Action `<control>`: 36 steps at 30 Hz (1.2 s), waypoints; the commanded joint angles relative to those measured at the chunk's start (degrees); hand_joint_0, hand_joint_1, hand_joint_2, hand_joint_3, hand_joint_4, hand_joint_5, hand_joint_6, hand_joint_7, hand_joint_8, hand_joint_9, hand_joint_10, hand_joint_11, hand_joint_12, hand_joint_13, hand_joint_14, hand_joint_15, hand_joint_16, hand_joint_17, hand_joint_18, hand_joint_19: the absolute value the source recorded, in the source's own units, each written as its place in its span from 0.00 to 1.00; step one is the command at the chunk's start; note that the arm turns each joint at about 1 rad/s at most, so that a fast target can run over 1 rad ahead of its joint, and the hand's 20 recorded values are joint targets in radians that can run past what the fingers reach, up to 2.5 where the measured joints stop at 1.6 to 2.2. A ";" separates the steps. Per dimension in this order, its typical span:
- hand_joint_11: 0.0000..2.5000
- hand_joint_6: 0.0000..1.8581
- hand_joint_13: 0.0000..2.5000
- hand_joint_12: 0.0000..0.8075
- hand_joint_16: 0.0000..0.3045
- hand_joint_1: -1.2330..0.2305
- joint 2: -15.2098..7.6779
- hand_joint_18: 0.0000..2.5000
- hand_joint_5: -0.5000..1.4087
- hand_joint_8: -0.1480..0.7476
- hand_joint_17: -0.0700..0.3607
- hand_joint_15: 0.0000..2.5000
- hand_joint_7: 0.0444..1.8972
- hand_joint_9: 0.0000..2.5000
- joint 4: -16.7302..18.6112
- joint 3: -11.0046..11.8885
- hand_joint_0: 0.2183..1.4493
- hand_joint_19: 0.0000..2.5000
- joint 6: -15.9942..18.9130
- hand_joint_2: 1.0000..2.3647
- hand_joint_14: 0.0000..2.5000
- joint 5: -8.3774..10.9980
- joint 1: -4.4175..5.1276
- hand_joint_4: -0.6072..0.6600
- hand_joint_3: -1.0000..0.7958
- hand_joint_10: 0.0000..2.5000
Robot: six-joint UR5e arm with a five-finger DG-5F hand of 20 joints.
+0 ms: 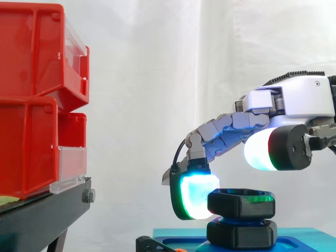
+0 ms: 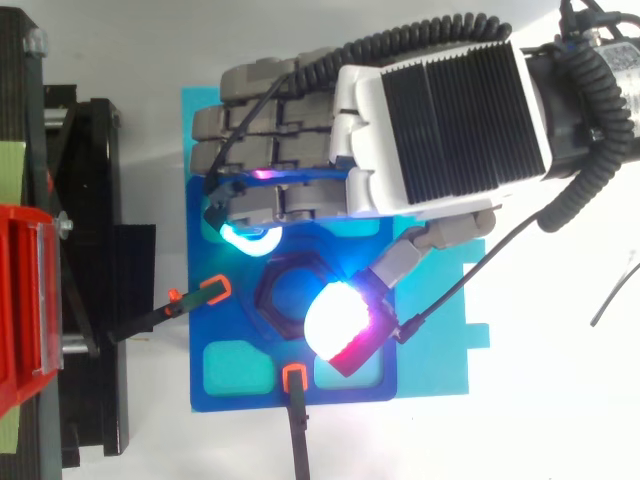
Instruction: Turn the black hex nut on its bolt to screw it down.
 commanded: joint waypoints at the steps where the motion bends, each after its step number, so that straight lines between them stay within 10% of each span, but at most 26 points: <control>1: 0.05 0.29 0.20 0.45 0.17 0.72 0.01 0.17 0.21 0.50 0.43 0.04 0.62 0.19 0.60 0.04 0.23 0.08 0.01 0.00 0.00 -0.41 -0.15 0.71 0.28 0.00; 18: 0.05 0.27 0.20 0.46 0.17 0.72 -0.08 0.17 0.21 0.50 0.43 0.03 0.63 0.18 8.07 0.13 0.23 0.08 0.01 0.00 0.00 0.64 2.40 0.72 0.28 0.00; 36: 0.05 0.27 0.20 0.46 0.17 0.71 0.01 0.17 0.21 0.50 0.43 0.03 0.63 0.19 4.82 0.13 0.23 0.08 0.01 0.00 0.00 6.70 6.36 0.72 0.28 0.00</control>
